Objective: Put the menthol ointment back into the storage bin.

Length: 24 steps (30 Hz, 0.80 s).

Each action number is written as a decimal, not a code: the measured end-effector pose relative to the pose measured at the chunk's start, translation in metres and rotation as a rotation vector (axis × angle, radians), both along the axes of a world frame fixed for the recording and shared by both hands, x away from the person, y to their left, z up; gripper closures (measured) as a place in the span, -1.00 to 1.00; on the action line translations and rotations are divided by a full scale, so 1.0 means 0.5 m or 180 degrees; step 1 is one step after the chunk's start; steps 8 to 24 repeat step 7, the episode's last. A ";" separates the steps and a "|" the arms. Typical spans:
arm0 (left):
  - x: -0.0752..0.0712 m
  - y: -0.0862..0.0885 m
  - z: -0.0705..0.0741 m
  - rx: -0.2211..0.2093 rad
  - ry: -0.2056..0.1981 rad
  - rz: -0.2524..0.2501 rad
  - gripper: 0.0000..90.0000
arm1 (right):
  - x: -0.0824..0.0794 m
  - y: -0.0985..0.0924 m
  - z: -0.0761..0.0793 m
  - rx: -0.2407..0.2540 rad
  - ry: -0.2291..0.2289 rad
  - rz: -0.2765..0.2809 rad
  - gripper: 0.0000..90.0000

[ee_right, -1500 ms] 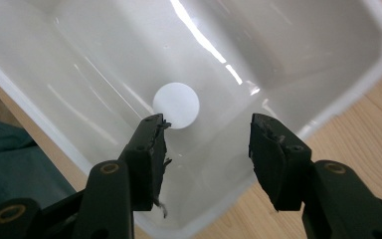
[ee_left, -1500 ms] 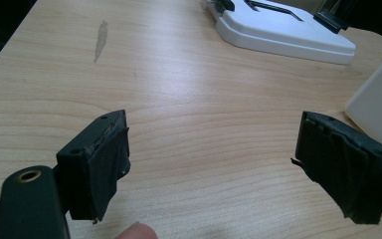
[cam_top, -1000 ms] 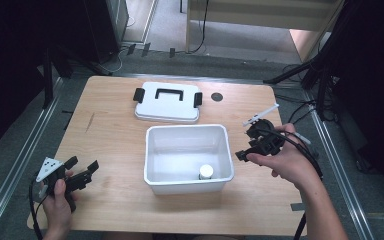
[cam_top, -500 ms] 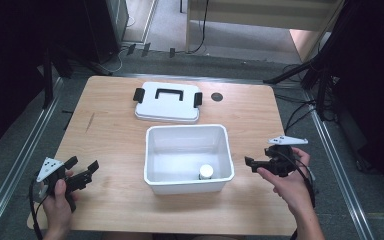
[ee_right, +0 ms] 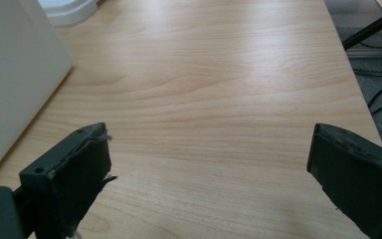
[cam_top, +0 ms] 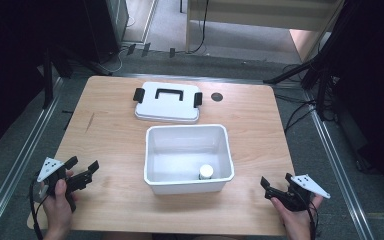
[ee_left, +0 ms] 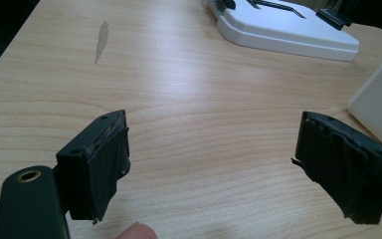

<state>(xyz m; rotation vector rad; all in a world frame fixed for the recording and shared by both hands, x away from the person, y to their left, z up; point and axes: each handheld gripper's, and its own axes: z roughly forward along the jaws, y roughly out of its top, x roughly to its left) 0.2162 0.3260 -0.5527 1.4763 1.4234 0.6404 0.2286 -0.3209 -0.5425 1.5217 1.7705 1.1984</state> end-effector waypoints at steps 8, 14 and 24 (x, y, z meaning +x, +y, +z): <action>0.001 0.002 0.000 -0.0026 0.0020 0.0025 -0.67 | -0.002 0.003 -0.009 -0.0009 -0.0024 -0.0032 -0.89; 0.001 0.002 0.000 -0.0026 0.0020 0.0025 -0.67 | -0.002 0.003 -0.009 -0.0009 -0.0024 -0.0032 -0.89; 0.001 0.002 0.000 -0.0026 0.0020 0.0025 -0.67 | -0.002 0.003 -0.009 -0.0009 -0.0024 -0.0032 -0.89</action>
